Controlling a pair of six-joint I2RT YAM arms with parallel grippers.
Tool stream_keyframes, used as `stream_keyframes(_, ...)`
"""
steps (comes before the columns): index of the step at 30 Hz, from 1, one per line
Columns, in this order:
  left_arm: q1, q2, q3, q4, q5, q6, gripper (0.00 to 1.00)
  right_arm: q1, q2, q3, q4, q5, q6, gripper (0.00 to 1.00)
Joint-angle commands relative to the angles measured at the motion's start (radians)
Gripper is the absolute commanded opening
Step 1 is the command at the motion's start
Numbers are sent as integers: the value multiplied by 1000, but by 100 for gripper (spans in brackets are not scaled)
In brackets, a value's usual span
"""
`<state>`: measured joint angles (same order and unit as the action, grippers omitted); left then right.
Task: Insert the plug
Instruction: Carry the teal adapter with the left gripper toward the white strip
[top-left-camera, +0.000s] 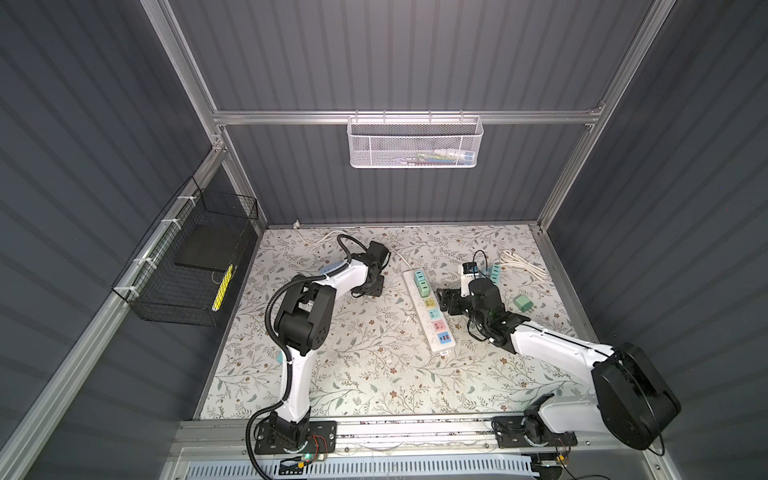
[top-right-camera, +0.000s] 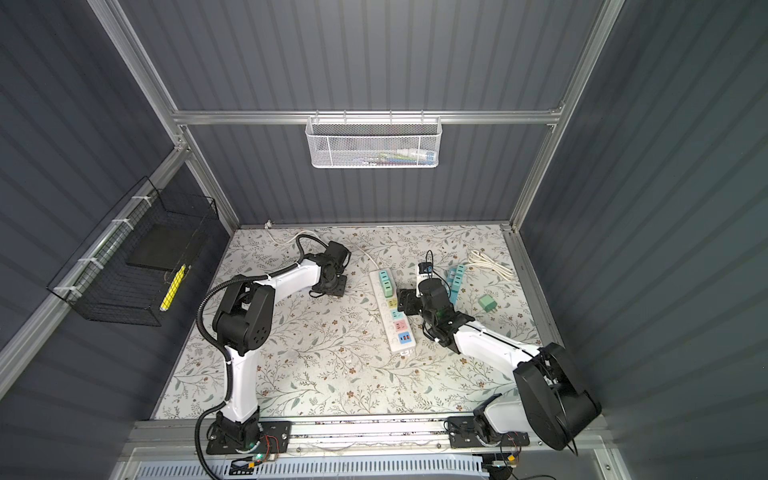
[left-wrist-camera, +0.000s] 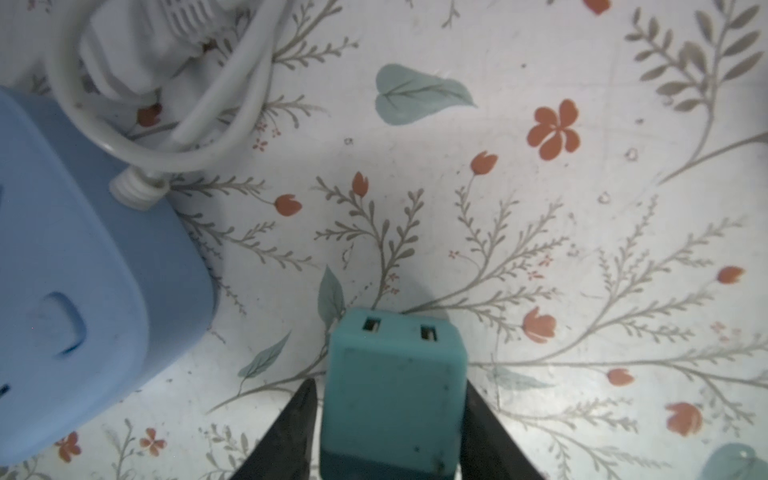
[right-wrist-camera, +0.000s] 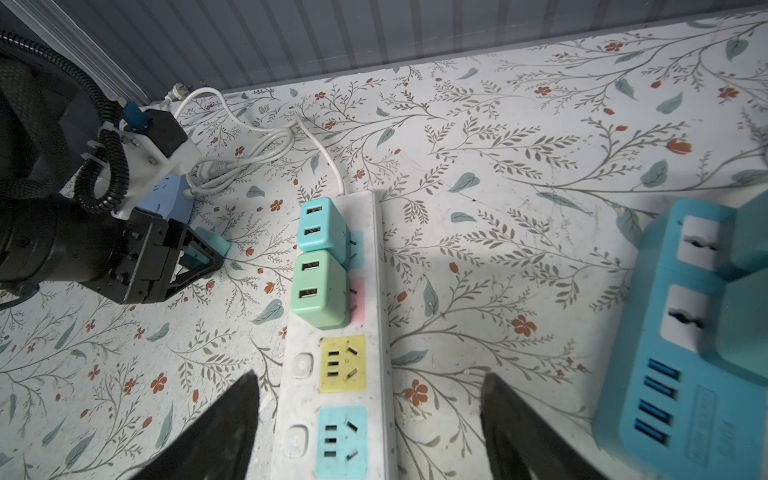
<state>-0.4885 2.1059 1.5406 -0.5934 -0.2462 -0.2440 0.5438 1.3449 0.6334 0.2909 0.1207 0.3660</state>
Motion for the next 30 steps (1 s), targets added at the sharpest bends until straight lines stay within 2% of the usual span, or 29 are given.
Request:
stream_keyframes(1, -1, -7, -26, 0, 24, 5, 49, -2, -25, -9, -2, 12, -2, 83)
stream_keyframes(7, -17, -69, -91, 38, 64, 14, 37, -2, -35, -12, -4, 9, -1, 83)
stream_keyframes(10, -60, -118, -118, 26, 65, 16, 36, -2, -44, -14, -4, 5, 1, 83)
stream_keyframes(19, -238, -271, -372, 25, 133, -12, 36, -1, -46, -15, -1, -7, 8, 82)
stream_keyframes(23, -262, -309, -426, 1, 148, -17, 42, -1, -48, -17, 1, -9, 8, 82)
stream_keyframes(25, -263, -316, -430, -20, 134, -17, 50, -1, -47, -15, 1, -6, 7, 82)
stream_keyframes(27, -264, -324, -429, -30, 126, -17, 64, -1, -48, -14, 1, -9, 7, 82)
stream_keyframes(30, -265, -330, -410, -54, 126, -21, 69, 1, -50, -14, -2, -9, 6, 82)
